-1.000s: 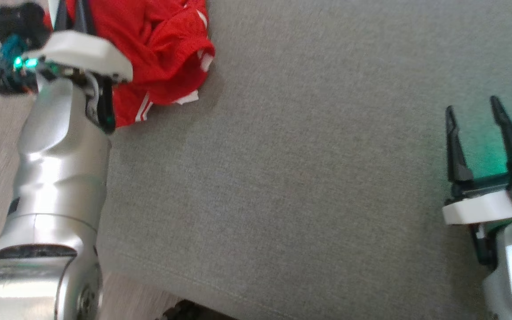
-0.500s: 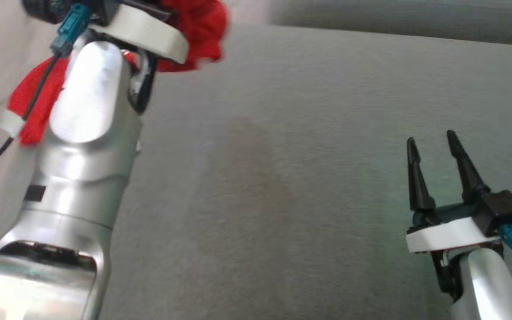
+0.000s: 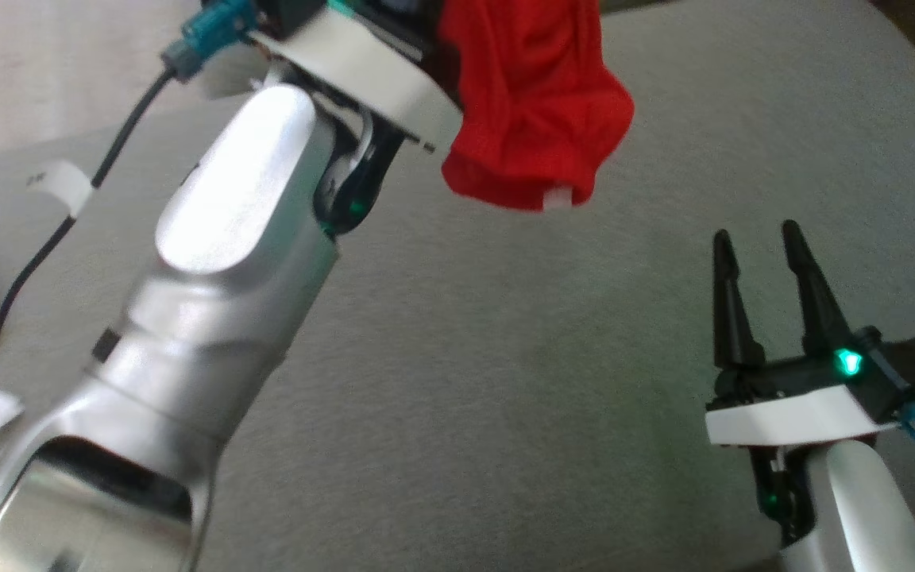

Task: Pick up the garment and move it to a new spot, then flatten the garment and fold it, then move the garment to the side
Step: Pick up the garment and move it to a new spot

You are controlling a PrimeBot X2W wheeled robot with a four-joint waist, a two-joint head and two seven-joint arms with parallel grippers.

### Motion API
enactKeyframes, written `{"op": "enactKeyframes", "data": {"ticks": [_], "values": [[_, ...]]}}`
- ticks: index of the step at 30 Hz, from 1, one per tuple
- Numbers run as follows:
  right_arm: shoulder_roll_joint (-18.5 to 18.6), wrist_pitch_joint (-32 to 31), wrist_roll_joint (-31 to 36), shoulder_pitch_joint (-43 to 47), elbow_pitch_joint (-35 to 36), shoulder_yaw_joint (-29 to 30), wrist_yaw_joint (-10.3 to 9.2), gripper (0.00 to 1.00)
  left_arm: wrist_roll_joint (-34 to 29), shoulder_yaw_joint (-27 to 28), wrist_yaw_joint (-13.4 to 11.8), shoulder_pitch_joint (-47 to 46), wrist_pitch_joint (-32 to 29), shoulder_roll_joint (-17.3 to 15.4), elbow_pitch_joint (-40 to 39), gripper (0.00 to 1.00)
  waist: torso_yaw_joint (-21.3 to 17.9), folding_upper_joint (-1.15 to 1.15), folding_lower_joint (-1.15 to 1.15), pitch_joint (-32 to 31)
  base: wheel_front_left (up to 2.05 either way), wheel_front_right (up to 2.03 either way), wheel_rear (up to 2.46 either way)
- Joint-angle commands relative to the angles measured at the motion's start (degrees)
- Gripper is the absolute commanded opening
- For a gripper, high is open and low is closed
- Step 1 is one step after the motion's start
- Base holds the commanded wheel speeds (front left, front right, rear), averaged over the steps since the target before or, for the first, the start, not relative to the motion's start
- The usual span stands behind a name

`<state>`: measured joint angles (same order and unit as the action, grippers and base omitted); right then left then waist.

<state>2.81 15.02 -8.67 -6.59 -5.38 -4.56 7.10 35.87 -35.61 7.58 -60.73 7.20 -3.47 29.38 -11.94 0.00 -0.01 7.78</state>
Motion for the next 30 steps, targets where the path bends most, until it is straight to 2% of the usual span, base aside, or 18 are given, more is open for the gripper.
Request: {"op": "enactKeyframes", "data": {"ticks": [1,4,8,9,10,14,18,22,26,30], "values": [[0.1,0.0,-1.2,-3.1,2.5,-2.4,0.39,1.0,0.0,0.0,-0.1,-0.8,-0.3,-4.1,-0.3,0.0,-7.4,0.0,0.01,5.5,0.0,0.0,0.0],[0.1,0.0,-2.9,-3.9,2.8,-4.4,0.39,1.0,-3.5,-5.0,-0.1,1.0,1.7,-8.7,3.3,0.0,-10.7,0.0,0.01,7.9,0.0,0.0,0.0],[0.1,0.0,-4.3,-4.1,3.1,-5.5,0.39,1.0,-3.5,-6.4,-0.1,3.3,4.5,-11.3,9.1,0.0,-12.7,0.0,0.01,9.5,0.0,0.0,0.0],[0.1,0.0,-4.6,-4.1,3.1,-5.9,0.39,1.0,-3.3,-6.4,-0.1,4.4,5.5,-12.0,11.1,0.43,-13.2,0.0,0.01,9.4,0.0,0.0,0.0],[0.1,0.0,-4.5,-3.9,3.1,-6.4,0.39,1.0,-3.0,-6.1,-0.1,5.5,6.3,-12.5,13.1,1.0,-13.5,0.0,0.01,9.1,0.0,0.0,0.0],[0.1,0.0,-4.2,-2.0,2.8,-7.1,0.39,1.0,-3.6,-3.6,-1.1,9.4,7.7,-12.5,16.3,1.0,-12.1,0.0,0.01,7.3,0.0,0.0,0.0],[0.1,0.0,-2.6,-1.4,2.8,-7.2,0.39,1.0,-7.3,4.3,-5.7,15.3,7.8,-11.2,7.1,1.0,-7.9,0.0,0.01,5.7,0.0,0.0,0.0],[0.1,0.0,-1.4,0.4,1.4,-4.9,0.39,1.0,-11.5,13.6,-9.0,26.6,7.8,-7.5,-3.3,1.0,-2.9,0.0,0.01,1.7,0.0,0.0,0.0],[0.1,0.0,0.4,2.9,-0.4,-2.9,0.39,1.0,-15.9,21.6,-10.4,39.3,7.8,-2.8,-10.9,1.0,2.1,0.0,0.01,-3.0,0.0,0.0,0.0],[0.1,0.0,2.4,5.7,-1.6,-0.6,0.39,1.0,-19.6,26.9,-10.8,50.7,7.8,-0.1,-16.5,1.0,6.6,0.0,0.01,-6.7,0.0,0.0,0.0]]}}
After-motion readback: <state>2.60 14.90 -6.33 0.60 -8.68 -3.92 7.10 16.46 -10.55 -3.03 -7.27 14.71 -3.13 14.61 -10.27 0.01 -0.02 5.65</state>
